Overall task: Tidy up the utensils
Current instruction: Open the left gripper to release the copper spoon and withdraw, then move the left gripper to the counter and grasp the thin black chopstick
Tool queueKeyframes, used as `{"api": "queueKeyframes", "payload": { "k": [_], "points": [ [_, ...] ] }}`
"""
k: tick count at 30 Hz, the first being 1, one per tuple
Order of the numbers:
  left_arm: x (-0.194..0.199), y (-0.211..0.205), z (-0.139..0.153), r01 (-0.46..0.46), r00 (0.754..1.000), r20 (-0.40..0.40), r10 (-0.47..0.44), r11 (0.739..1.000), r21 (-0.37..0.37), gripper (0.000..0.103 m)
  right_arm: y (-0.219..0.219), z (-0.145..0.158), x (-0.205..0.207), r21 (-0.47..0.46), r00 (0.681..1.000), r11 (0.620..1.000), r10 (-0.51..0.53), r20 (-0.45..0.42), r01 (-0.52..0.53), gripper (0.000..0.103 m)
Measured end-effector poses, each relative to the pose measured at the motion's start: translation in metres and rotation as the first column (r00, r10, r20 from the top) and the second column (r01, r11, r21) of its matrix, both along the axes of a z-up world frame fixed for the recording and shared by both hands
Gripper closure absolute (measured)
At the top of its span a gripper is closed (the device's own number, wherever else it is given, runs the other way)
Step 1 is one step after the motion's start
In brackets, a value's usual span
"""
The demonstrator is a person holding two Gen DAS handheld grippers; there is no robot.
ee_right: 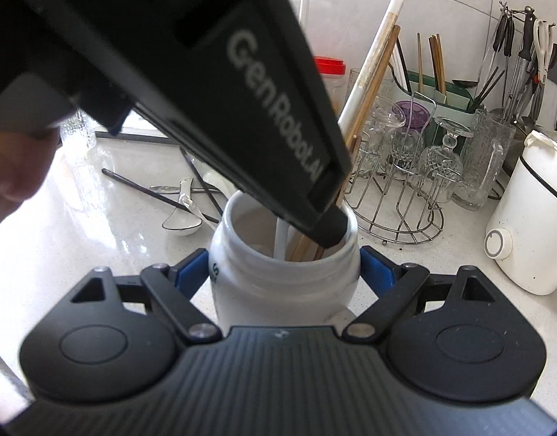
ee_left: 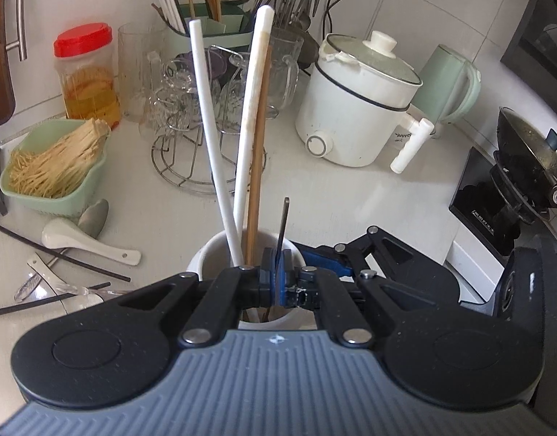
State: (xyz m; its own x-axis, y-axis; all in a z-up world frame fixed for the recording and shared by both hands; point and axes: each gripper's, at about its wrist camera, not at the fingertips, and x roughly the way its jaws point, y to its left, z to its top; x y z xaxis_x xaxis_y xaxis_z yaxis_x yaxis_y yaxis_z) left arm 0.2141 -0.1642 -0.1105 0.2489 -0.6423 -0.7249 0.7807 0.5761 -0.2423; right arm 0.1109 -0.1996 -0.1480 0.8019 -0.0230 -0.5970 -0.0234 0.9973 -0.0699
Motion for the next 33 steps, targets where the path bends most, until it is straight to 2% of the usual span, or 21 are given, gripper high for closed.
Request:
{"api": "queueKeyframes", "payload": {
  "k": [5, 8, 13, 15, 16, 25, 33],
  "points": [
    [0.002, 0.001, 0.000, -0.009, 1.000, -0.026, 0.009, 1.000, -0.010, 0.101, 0.000, 0.000, 0.000, -0.001, 1.000, 1.000, 0.000, -0.001, 0.000, 0.012],
    [-0.001, 0.001, 0.001, -0.001, 1.000, -0.007, 0.001, 1.000, -0.014, 0.099, 0.000, 0.000, 0.000, -0.001, 1.000, 1.000, 0.000, -0.001, 0.000, 0.012],
    [-0.004, 0.003, 0.007, -0.005, 1.000, 0.009, 0.005, 1.000, -0.013, 0.084, 0.000, 0.000, 0.001, -0.003, 1.000, 1.000, 0.002, 0.000, -0.002, 0.012],
    [-0.005, 0.005, 0.012, -0.006, 1.000, 0.017, 0.006, 1.000, -0.018, 0.071, 0.000, -0.001, 0.001, -0.002, 1.000, 1.000, 0.002, 0.002, -0.002, 0.012],
    [-0.005, 0.006, 0.014, -0.009, 1.000, 0.023, 0.010, 1.000, -0.019, 0.069, 0.001, -0.001, 0.000, -0.001, 1.000, 1.000, 0.002, 0.004, -0.002, 0.012],
    [-0.007, 0.023, 0.049, -0.052, 0.998, 0.044, 0.055, 0.996, -0.067, 0.069, -0.002, -0.002, 0.000, 0.000, 1.000, 1.000, 0.006, 0.004, -0.006, 0.012],
    [-0.004, 0.043, 0.068, -0.141, 0.987, 0.062, 0.146, 0.987, -0.077, 0.069, -0.001, -0.001, 0.005, 0.008, 1.000, 1.000, -0.013, 0.005, 0.013, 0.012]
  ]
}}
